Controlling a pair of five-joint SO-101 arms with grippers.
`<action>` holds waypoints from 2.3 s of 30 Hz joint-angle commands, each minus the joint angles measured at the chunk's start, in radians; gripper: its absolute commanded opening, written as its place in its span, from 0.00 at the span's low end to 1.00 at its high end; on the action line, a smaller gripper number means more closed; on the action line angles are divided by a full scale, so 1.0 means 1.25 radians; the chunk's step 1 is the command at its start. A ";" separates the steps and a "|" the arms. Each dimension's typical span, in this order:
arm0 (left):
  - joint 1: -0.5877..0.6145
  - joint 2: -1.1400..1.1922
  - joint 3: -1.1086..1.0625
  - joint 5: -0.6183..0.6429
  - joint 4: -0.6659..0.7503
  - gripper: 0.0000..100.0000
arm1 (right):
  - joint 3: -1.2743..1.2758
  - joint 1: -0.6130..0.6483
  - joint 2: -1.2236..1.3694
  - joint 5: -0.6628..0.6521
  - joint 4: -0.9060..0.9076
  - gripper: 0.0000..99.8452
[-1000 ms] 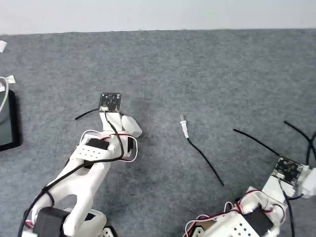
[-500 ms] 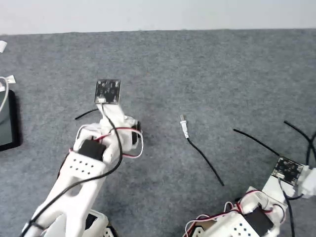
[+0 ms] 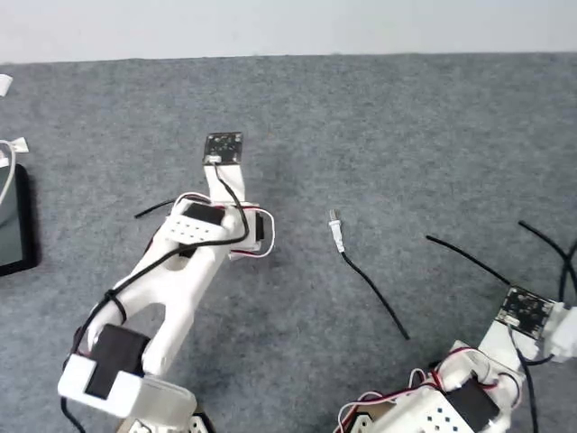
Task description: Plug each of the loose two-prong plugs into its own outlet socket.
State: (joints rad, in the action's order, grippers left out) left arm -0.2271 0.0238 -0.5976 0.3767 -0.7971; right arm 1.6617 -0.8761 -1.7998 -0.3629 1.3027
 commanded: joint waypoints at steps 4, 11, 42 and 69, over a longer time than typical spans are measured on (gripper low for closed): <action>0.038 0.005 -0.004 0.004 0.023 0.01 | 0.016 0.002 -0.012 -0.009 -0.002 0.01; 0.038 0.011 -0.061 0.006 0.023 0.01 | 0.016 0.002 -0.012 -0.009 -0.002 0.01; 0.053 0.002 -0.096 0.010 0.042 0.01 | -0.376 0.681 0.357 0.365 -0.160 0.01; 0.053 0.002 -0.096 0.007 0.041 0.01 | -0.549 0.666 1.054 0.012 -0.079 0.10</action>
State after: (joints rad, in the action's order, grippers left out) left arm -0.1795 0.0207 -0.6805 0.3828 -0.7480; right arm 1.0280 -0.0430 -0.4849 -0.3214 1.1784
